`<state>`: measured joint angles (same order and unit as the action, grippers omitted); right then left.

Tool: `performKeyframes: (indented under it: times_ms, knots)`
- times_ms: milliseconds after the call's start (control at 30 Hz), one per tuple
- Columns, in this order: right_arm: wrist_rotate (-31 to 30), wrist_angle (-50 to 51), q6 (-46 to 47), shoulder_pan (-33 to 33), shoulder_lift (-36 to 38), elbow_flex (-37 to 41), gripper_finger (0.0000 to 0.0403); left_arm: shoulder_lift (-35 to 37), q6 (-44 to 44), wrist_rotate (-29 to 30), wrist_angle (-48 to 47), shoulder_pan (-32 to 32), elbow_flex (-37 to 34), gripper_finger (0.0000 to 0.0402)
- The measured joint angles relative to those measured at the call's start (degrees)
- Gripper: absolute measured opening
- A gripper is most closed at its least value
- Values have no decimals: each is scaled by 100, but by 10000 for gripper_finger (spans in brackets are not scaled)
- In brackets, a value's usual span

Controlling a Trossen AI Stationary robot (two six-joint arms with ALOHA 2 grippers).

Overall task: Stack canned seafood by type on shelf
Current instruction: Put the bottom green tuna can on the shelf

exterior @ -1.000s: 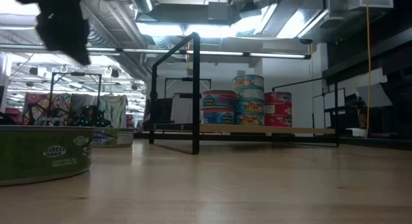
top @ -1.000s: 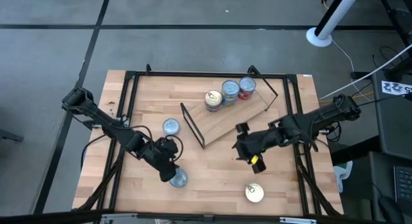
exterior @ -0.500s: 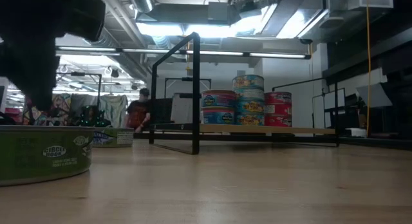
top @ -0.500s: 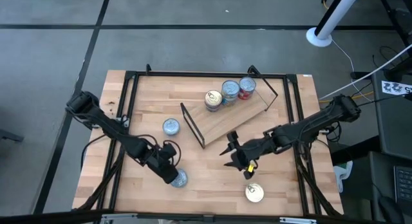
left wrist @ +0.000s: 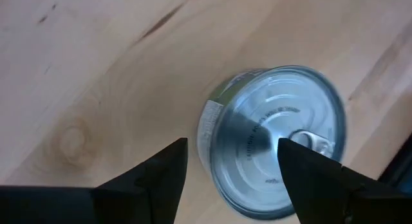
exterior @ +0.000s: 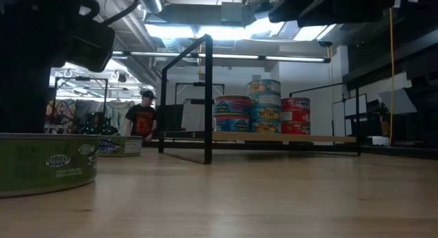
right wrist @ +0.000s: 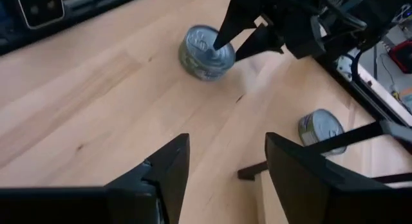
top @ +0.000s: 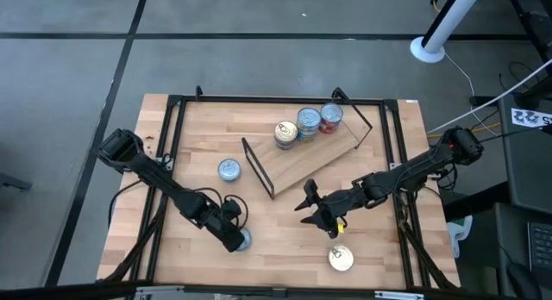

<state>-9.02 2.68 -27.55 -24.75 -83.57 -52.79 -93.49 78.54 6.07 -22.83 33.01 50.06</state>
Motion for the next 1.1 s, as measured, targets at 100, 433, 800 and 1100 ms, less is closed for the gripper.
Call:
performKeyframes:
  times_ms: [100, 433, 800, 1100]
  knots:
    - [-1, -17, -2, 0, 0, 70, 202, -64, 19, -2, 1, -2, 0, 216]
    - [-53, -702, -235, 0, -730, 94, 202, -97, 58, -22, 173, -11, 7, 119]
    - [-90, -1992, -1034, 0, -1725, 94, 201, -97, 71, -18, 317, -289, 4, 40]
    - [-97, -2277, -1591, 0, -2176, 94, 201, -99, 38, 22, 499, -689, 0, 4]
